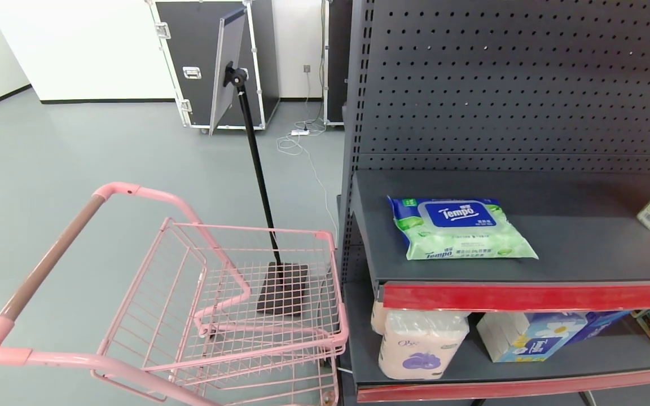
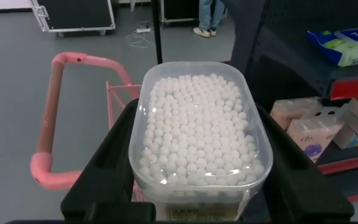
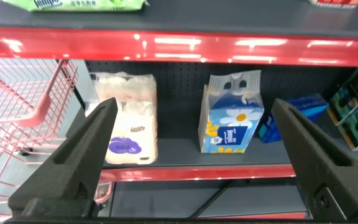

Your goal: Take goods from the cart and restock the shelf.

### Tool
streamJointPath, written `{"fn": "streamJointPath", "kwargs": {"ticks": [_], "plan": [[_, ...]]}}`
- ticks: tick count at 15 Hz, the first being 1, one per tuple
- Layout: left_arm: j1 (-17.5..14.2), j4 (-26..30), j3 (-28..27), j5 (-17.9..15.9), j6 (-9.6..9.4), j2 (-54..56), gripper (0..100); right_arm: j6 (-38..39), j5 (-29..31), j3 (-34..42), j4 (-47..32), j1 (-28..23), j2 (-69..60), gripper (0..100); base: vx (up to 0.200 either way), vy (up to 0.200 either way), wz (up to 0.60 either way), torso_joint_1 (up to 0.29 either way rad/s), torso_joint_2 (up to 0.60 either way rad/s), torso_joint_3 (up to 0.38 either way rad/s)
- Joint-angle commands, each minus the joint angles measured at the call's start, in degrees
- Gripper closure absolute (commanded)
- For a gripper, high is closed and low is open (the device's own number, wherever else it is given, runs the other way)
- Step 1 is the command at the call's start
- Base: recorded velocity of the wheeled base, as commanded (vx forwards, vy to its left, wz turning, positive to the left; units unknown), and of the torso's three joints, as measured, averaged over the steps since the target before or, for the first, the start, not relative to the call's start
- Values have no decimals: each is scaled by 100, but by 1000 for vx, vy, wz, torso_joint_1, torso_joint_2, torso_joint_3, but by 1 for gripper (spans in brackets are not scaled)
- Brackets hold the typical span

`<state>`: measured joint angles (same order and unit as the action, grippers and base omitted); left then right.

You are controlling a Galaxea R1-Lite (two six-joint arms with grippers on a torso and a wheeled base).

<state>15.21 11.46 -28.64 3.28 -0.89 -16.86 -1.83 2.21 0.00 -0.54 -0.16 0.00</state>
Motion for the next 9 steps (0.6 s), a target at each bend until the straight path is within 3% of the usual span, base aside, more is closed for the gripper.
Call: {"fn": "streamJointPath", "kwargs": {"ticks": [1,3,9], "plan": [[-1,5,-2,6,-87,-63,100,-2,-1,0,1,-2,9,0,0,0,0,163,-393,-232],[-1,5,-2,6,-183,-63,100,-2,-1,0,1,-2,9,0,0,0,0,134,-342,-193],[-1,-3,60,6,-192,-37,100,-11,-19,0,1,7,9,0,0,0,0,6,-10,-7]]}}
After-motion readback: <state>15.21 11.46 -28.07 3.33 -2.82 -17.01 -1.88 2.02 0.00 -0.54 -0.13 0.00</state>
